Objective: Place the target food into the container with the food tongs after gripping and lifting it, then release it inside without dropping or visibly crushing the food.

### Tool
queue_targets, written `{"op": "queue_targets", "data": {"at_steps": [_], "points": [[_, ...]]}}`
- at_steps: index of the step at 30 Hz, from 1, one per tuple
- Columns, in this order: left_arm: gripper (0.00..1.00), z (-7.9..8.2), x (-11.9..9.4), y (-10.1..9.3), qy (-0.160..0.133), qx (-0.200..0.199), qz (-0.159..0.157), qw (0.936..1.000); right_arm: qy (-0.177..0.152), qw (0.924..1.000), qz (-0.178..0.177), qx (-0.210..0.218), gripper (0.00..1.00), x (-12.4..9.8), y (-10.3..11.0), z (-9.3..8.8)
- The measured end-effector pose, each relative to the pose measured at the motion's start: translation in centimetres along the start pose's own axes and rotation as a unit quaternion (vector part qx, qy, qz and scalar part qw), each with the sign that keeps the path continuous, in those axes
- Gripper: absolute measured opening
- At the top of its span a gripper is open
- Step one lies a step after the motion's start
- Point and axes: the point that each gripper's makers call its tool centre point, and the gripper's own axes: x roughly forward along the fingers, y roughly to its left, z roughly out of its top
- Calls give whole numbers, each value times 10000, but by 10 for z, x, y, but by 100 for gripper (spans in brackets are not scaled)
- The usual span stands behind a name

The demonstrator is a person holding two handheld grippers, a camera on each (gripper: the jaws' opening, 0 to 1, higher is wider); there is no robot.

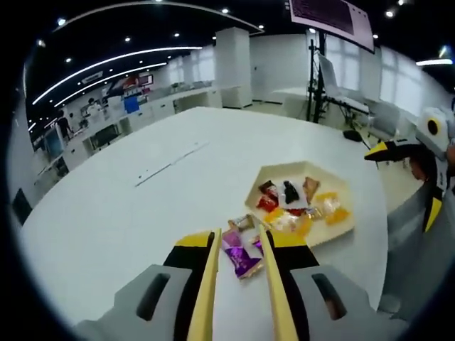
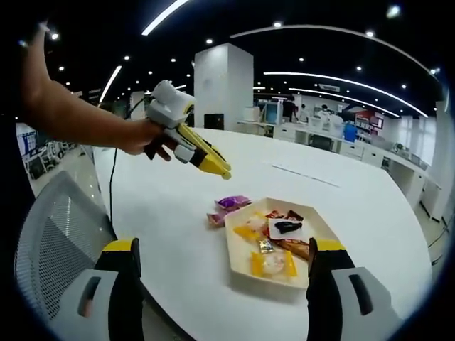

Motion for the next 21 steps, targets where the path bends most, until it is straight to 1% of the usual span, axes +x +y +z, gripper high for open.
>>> {"op": "queue_targets", "data": {"at_steps": [3, 7, 9, 10, 11, 12, 14, 15, 17, 19, 20, 21], "points": [[26, -5, 4, 1, 59, -70, 47, 9999, 14, 10000, -9, 10, 96, 0, -1, -1], [26, -10, 10, -1, 115, -83, 91, 9999, 20, 10000, -13, 5, 96, 0, 0, -1], [26, -16, 15, 0, 208, -54, 148, 9997, 15, 10000, -11, 17, 96, 0, 0, -1], [26, -16, 16, -1, 209, -60, 143, 9997, 22, 10000, -16, 24, 96, 0, -1, -1], [26, -20, 18, -2, 272, -140, 160, 9994, 15, 10000, -22, 25, 96, 0, -1, -1], [26, -23, 20, 0, 336, -108, 232, 9991, 7, 10000, -29, 21, 96, 0, -1, 0], [26, -26, 24, 0, 352, -165, 278, 9989, 27, 10000, -29, 18, 96, 0, -1, -1], [26, -30, 27, 0, 424, -209, 293, 9985, 26, 10000, -30, 16, 96, 0, -1, -1], [26, -32, 30, 1, 455, -196, 326, 9982, 40, 10000, -22, 9, 96, 0, -1, -2], [26, -38, 35, 1, 545, -257, 316, 9977, 35, 10000, -19, 0, 96, 0, 0, -1], [25, -43, 36, 2, 638, -244, 341, 9971, 41, 10000, -13, 4, 96, 0, 0, -1], [25, -46, 38, 1, 689, -343, 292, 9966, 44, 10000, -12, 5, 96, 0, 0, -1]]}}
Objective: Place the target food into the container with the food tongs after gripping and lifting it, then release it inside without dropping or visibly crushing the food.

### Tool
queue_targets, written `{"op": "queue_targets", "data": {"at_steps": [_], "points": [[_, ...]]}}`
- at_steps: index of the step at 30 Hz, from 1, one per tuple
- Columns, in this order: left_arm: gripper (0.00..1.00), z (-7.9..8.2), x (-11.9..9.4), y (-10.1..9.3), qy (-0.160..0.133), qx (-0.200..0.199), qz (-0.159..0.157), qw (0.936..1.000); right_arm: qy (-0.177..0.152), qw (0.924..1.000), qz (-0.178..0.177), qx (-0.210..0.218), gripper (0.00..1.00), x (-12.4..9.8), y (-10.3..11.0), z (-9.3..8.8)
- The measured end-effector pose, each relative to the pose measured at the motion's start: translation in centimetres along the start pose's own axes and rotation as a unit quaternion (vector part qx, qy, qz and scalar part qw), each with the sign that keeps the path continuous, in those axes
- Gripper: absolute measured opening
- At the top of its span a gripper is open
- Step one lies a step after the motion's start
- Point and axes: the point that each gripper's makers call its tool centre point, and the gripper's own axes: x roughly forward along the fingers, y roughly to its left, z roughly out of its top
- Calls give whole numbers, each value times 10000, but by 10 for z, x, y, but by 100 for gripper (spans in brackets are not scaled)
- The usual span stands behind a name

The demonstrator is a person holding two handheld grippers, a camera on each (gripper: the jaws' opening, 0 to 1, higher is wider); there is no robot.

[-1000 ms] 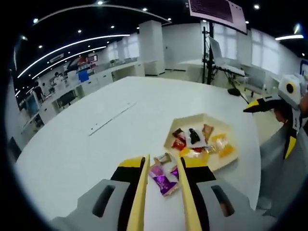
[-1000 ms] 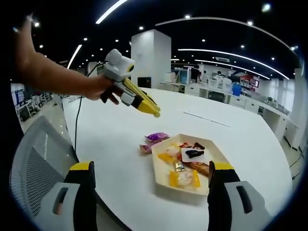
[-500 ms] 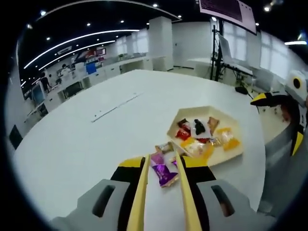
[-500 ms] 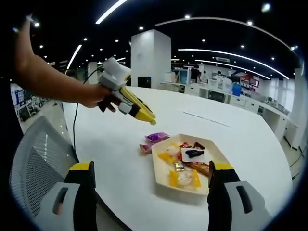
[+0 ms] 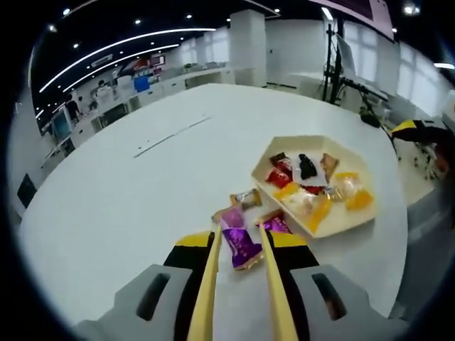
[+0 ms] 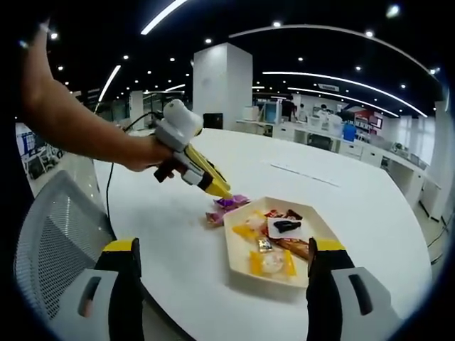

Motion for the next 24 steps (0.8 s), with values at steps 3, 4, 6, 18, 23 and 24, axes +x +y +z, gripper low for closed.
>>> {"op": "queue_targets", "data": {"at_steps": [3, 4, 6, 18, 23, 24], "points": [[25, -7, 3, 1, 77, -167, 9, 9998, -9, 10000, 7, 0, 96, 0, 0, 0], [25, -9, 3, 0, 107, -174, -34, 9998, -3, 10000, 16, 4, 96, 0, 0, 0], [25, -11, 2, 1, 135, -100, -30, 9999, -17, 10000, 15, -8, 96, 0, 0, 1], [26, -8, 6, 1, 371, 227, -361, 9984, 49, 9999, 95, -68, 95, 1, 4, -2], [26, -10, 14, 0, 486, 136, -362, 9981, 52, 9999, 90, -74, 95, 1, 4, -2], [26, -11, 14, -1, 529, 132, -366, 9978, 52, 9999, 81, -79, 95, 1, 4, -2]]}}
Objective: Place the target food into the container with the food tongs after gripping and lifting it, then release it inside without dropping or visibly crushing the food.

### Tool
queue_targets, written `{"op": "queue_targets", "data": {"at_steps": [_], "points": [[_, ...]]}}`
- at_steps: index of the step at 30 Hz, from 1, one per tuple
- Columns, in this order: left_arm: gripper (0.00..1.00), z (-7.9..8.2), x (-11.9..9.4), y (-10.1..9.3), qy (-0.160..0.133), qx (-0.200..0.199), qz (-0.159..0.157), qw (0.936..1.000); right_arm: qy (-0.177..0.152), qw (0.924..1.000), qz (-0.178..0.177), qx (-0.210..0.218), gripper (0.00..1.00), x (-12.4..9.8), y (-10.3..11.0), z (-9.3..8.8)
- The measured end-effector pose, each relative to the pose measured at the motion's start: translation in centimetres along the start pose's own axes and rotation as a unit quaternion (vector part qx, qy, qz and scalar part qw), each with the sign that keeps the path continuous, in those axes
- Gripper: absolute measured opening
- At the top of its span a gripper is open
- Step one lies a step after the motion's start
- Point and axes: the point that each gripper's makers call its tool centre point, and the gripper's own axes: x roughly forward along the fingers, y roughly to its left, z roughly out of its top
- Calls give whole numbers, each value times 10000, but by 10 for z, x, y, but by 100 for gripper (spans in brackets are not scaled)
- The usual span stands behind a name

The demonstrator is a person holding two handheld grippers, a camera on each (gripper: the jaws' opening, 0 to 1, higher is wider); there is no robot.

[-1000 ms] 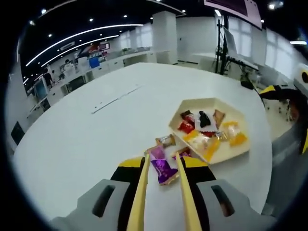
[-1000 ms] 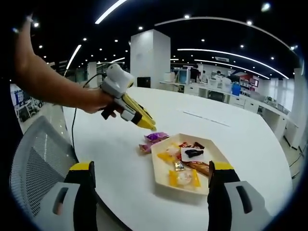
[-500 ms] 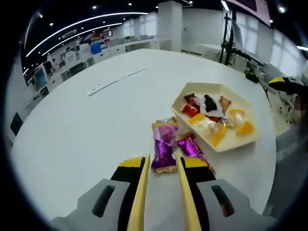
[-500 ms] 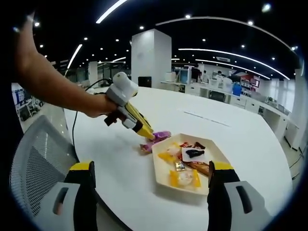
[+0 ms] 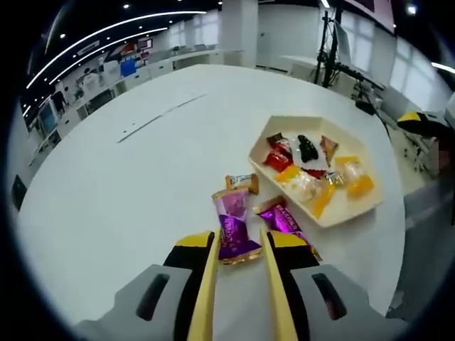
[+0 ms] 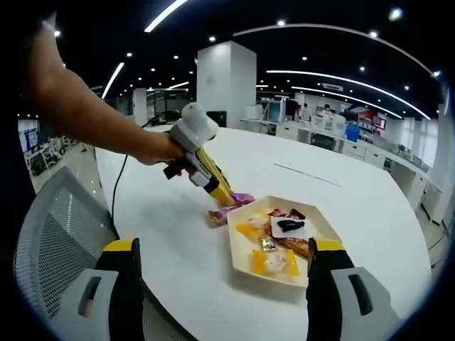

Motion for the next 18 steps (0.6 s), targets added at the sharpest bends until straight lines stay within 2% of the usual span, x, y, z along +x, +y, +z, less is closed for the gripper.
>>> {"op": "queue_targets", "data": {"at_steps": [5, 9, 18], "points": [[23, -2, 0, -1, 45, -95, 22, 9999, -4, 10000, -16, 3, 95, 0, -1, 0], [20, -4, -1, 3, 104, 177, 153, 9997, -3, 10000, -10, -1, 95, 0, 0, 0], [18, -4, -10, 6, 19, 120, 137, 9998, -2, 10000, -7, 2, 95, 0, 0, 0]]}}
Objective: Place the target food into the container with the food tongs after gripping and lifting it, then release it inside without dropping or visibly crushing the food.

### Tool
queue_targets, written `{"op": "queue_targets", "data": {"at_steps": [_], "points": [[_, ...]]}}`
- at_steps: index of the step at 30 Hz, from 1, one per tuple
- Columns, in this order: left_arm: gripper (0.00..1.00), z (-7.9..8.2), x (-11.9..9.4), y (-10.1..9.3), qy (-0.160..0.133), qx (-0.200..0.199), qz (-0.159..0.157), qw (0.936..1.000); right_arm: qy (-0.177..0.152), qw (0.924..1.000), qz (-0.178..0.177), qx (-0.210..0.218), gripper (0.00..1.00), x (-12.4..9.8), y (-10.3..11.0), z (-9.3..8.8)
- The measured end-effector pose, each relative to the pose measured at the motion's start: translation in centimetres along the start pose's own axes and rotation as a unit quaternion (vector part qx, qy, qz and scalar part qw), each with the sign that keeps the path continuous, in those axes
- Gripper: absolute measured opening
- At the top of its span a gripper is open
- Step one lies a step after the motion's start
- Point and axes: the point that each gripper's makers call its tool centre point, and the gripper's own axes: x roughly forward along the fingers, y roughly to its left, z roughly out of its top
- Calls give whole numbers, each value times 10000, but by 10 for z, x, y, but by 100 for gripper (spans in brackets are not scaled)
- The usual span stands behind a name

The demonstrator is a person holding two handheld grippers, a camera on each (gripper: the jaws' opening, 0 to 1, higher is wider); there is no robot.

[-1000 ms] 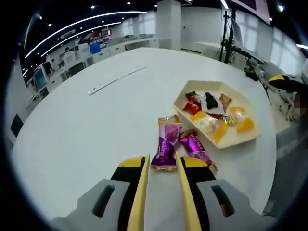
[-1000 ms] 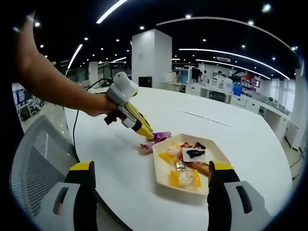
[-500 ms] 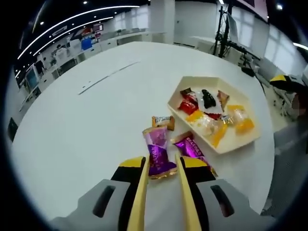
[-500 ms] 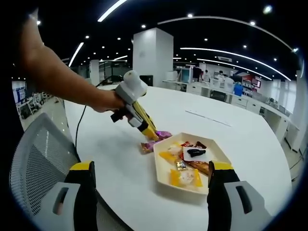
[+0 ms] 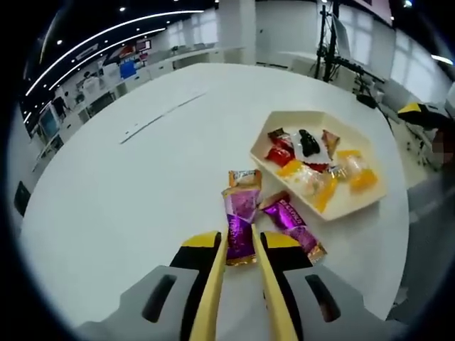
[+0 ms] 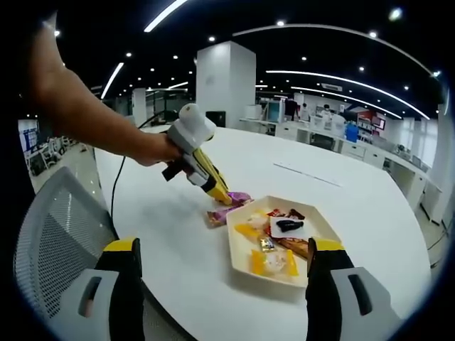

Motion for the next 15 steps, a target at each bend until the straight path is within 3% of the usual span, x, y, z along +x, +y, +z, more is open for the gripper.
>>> {"op": "queue_targets", "data": {"at_steps": [15], "points": [[18, 3, -16, 10, -48, 133, -105, 9998, 0, 10000, -20, 1, 95, 0, -1, 0]]}}
